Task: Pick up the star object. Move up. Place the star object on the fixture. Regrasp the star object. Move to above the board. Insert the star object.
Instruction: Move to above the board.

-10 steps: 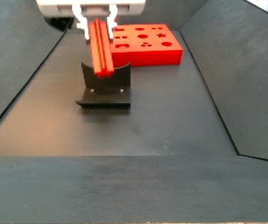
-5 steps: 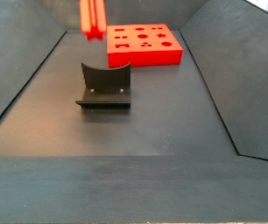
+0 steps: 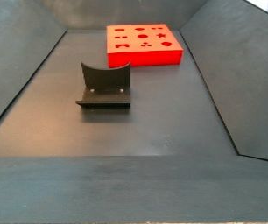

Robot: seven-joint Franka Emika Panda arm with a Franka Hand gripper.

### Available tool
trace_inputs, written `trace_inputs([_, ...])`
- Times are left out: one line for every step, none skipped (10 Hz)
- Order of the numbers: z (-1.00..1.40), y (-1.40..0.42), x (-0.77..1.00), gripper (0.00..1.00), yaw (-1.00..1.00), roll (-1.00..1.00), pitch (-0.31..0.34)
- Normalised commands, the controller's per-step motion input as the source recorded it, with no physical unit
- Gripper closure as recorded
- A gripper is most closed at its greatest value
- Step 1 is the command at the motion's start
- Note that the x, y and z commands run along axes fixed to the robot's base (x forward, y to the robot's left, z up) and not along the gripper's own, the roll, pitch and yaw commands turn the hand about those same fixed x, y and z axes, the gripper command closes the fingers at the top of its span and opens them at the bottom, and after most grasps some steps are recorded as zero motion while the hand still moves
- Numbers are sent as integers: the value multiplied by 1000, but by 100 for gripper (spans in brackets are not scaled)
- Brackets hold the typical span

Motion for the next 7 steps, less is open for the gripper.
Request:
trace_inputs([70, -1000, -424, 100, -223, -1000, -24])
trace_inputs([83, -1000, -445, 100, -228, -1000, -23])
trace_inputs([74, -1000, -453, 100, -236, -1000, -15])
trace_inputs([77, -1000, -453, 100, -242, -1000, 0])
trace_inputs([78, -1000, -454, 100, -242, -1000, 16])
trace_inputs([75, -1000, -459, 100, -242, -1000, 29])
trace_inputs([78, -1000, -468, 100, -239, -1000, 40])
